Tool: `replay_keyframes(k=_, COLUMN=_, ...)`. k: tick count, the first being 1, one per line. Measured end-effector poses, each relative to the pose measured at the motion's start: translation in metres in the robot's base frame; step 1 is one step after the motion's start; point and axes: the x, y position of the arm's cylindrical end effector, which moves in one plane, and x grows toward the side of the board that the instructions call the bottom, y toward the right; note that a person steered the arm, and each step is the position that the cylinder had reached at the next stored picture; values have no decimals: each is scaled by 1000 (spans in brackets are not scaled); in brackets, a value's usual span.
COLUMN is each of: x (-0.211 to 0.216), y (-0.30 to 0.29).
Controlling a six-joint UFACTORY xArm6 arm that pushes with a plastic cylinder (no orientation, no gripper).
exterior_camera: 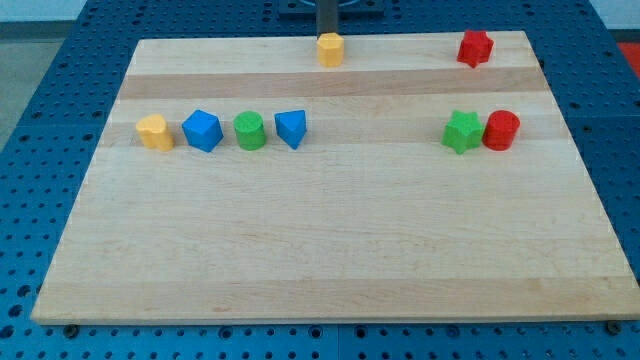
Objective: Slide the yellow hexagon to the line of blocks
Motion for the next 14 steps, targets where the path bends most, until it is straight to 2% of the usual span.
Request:
replay_keyframes(k=3, x=58, y=37)
replay_keyframes(k=7, x=58, y=-5)
replay_keyframes(k=8, x=70, y=-6)
replay_keyframes(k=11, x=132, y=9)
replay_keyframes(k=14, x=134, y=34)
